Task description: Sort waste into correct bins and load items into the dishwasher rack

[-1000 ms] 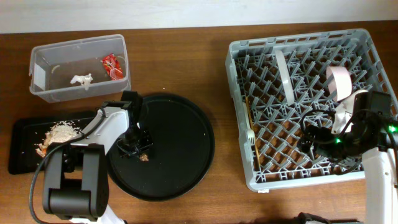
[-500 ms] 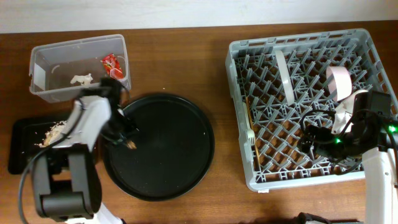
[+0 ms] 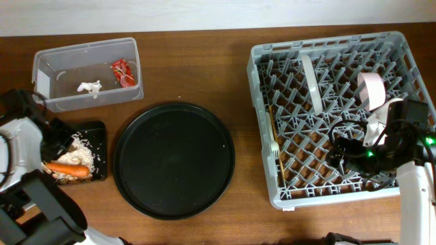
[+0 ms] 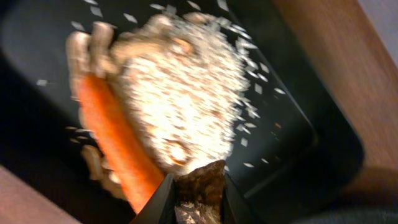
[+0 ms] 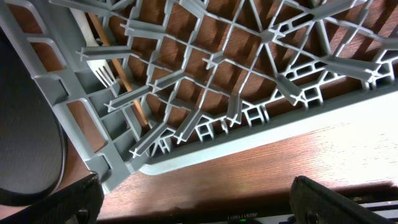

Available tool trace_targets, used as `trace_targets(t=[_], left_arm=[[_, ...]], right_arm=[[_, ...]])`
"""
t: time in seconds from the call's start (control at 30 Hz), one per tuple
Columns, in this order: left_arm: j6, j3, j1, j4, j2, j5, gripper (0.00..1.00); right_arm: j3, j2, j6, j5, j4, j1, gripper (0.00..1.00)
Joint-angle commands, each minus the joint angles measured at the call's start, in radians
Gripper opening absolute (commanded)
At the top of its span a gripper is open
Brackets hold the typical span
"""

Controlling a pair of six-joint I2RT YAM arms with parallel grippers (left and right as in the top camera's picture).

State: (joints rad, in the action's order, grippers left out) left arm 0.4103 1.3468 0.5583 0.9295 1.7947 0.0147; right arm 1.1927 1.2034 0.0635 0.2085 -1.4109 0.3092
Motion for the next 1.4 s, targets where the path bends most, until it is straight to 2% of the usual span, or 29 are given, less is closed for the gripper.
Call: trace_targets(t=[0.0,0.23,0.27,0.37,0.43,0.47,0.53,0.63,0.8,1.0,1.13,1.23,1.37], left_arm=[[-0.011,0.013,0.052,-0.005,0.006,0.060,0.01],[-0.011,0.013,0.100,-0.001,0.097,0.081,0.02],[-0.011,0.013,0.101,0.000,0.107,0.080,0.08],[-0.011,0.013,0.101,0.005,0.119,0.081,0.10],[-0.011,0.013,0.101,0.006,0.119,0.081,0.22],[-0.011,0.013,0.101,0.006,0.119,0.080,0.36],[-0.011,0.013,0.101,0.011,0.119,0.080,0.40],[-0.011,0.013,0.101,0.014,0.119,0.080,0.52],[-0.011,0.015,0.101,0.019,0.107,0.064,0.57],[-0.011,0.040,0.084,0.026,-0.004,-0.079,0.59],[-0.011,0.040,0.004,0.025,-0.108,-0.163,0.60],[-0.032,0.040,-0.192,0.026,-0.155,-0.165,0.63],[-0.154,0.040,-0.377,0.034,-0.142,-0.165,0.68]], right_arm=[[-0.004,0.001,-0.005,-0.003,-0.002,0.005,0.99],[-0.004,0.001,-0.005,-0.004,-0.002,0.005,0.99],[-0.004,0.001,-0.005,-0.007,-0.002,0.005,0.99],[-0.004,0.001,-0.005,-0.007,-0.002,0.005,0.99],[-0.003,0.001,-0.005,-0.007,-0.002,0.005,0.99],[-0.003,0.001,-0.005,-0.010,-0.002,0.005,0.99],[-0.003,0.001,-0.005,-0.010,-0.002,0.005,0.99],[-0.004,0.001,-0.005,-0.010,-0.002,0.005,0.99],[-0.004,0.001,-0.005,-0.010,-0.002,0.005,0.99],[-0.004,0.001,-0.005,-0.010,0.008,0.005,0.99],[-0.004,0.001,-0.004,-0.010,0.021,0.005,0.99],[-0.004,0.001,-0.004,-0.002,0.048,0.005,0.99],[-0.003,0.026,-0.035,0.100,0.096,0.000,0.99]])
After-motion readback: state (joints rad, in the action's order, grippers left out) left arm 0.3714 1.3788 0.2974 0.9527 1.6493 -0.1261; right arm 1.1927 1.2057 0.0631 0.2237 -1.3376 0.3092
